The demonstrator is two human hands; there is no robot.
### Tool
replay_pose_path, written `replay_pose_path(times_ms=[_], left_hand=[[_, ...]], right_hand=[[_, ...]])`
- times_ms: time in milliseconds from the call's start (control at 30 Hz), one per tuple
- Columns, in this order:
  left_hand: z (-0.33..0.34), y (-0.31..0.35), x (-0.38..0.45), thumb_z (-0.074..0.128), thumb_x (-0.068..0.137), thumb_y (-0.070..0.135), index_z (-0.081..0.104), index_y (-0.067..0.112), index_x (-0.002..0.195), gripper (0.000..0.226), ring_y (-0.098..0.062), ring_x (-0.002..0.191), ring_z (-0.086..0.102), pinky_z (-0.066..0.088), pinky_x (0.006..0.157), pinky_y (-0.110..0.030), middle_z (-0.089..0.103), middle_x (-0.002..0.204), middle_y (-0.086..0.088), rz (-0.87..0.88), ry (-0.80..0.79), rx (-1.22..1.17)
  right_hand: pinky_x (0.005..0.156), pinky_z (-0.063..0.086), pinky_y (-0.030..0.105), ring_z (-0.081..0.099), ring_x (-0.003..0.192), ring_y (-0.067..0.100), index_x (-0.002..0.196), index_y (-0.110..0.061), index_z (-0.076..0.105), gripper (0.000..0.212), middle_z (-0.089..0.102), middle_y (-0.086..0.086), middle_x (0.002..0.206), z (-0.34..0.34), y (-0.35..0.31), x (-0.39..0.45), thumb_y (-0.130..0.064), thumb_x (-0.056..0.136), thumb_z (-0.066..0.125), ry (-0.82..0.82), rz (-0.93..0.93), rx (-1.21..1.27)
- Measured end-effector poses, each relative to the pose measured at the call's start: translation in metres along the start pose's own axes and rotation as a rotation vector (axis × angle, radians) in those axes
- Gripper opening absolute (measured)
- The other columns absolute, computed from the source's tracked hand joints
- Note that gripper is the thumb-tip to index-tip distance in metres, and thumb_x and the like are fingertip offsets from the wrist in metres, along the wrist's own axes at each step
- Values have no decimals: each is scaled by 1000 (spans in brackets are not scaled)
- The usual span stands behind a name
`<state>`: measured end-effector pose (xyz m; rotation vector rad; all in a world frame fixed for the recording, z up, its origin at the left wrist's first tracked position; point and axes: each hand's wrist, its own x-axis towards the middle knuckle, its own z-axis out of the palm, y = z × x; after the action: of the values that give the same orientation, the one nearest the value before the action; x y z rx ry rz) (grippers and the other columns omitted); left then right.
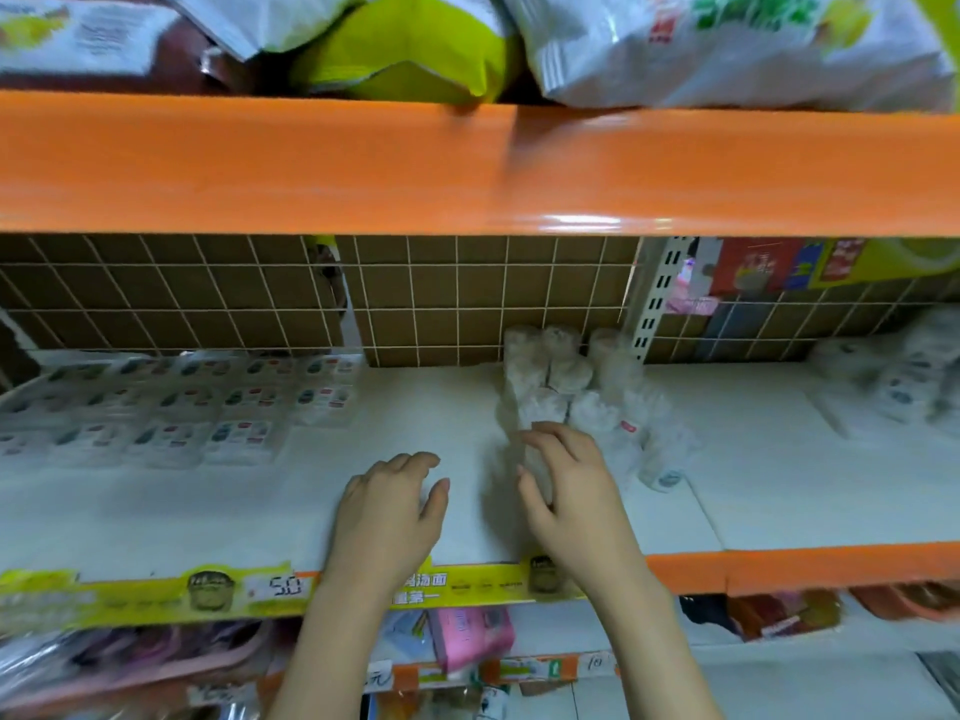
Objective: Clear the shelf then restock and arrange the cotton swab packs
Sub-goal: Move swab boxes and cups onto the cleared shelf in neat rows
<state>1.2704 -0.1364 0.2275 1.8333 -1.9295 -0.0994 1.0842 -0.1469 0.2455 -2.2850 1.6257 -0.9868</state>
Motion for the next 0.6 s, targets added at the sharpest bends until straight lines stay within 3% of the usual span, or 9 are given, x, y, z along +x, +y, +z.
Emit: replay_pose_path(times_ms=[300,600], left_hand=[[-3,4,18,40,81,40,65,13,113,49,-32,98,61,46,83,-39,68,106,-7,-2,-3,-56],[8,32,20,42,80,41,70,12,98,44,-34,90,63,50,76,-42,71,95,-7,23,55,-30]], right_hand=[[94,40,35,53,110,27,114,-10,63,47,60,8,116,-15,16,0,-34,80,41,24,82,-87],[96,40,35,51,113,27,116,-11,61,49,59,7,118,-39,55,-10,-36,80,39,33,118,-94]])
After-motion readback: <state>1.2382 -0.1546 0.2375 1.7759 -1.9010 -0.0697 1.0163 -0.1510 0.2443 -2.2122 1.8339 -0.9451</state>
